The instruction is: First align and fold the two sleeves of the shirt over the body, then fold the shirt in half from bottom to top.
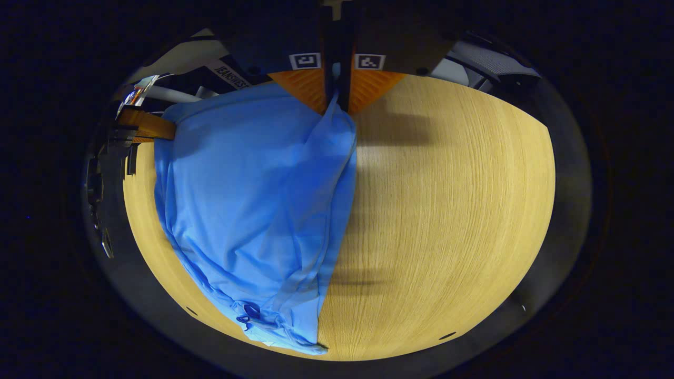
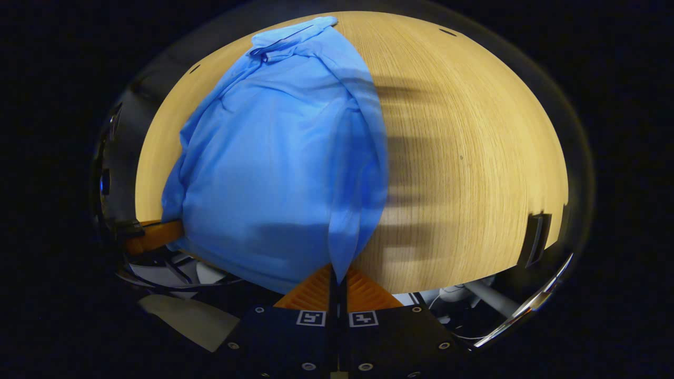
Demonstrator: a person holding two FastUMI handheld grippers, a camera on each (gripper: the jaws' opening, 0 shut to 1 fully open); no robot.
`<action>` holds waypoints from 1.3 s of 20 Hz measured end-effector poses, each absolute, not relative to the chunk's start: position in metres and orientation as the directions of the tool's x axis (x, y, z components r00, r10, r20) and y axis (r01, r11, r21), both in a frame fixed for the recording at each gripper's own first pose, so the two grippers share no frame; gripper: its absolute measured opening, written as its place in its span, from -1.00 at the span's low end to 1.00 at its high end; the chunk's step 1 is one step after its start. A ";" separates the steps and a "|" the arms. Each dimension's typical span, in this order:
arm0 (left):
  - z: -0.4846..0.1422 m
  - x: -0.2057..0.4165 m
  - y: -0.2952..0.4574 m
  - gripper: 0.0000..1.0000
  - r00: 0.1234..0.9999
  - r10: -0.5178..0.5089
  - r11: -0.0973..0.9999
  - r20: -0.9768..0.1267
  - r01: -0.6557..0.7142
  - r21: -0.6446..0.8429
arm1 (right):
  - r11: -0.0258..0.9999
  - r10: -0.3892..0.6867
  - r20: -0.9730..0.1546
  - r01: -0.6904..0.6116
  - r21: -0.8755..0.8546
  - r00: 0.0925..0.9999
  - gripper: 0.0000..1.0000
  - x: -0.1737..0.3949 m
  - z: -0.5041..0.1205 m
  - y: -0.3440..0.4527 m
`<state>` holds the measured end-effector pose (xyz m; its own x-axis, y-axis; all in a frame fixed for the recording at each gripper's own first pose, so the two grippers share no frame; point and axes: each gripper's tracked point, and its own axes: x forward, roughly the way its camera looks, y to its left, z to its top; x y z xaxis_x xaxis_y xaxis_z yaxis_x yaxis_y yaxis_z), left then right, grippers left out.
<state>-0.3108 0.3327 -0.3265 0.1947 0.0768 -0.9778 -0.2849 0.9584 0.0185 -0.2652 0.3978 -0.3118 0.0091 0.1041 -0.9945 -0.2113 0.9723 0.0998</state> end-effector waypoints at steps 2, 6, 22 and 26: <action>-0.325 -0.304 0.331 -0.92 0.230 0.077 0.965 -0.970 -0.261 0.015 | 0.966 0.121 -0.992 -0.226 0.122 -0.019 -0.99 -0.268 -0.311 0.399; -0.310 -0.286 0.335 -0.92 0.278 0.115 0.976 -0.954 -0.209 0.057 | 0.949 0.153 -0.988 -0.281 0.142 0.016 -0.99 -0.248 -0.298 0.407; -0.221 -0.124 0.362 -0.92 0.505 0.144 0.983 -0.851 -0.170 0.065 | 0.930 0.232 -0.916 -0.351 0.111 0.326 -0.99 -0.060 -0.216 0.432; -0.201 -0.081 0.365 -0.93 0.541 0.151 0.985 -0.827 -0.149 0.083 | 0.932 0.243 -0.891 -0.348 0.104 0.384 -0.99 -0.016 -0.196 0.439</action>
<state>-0.0810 0.3649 -0.2007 0.5408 0.1513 -0.8274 -0.1493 0.9853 0.0826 -0.0158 0.4389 -0.1956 0.3844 0.2429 -0.8906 -0.3485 0.9316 0.1037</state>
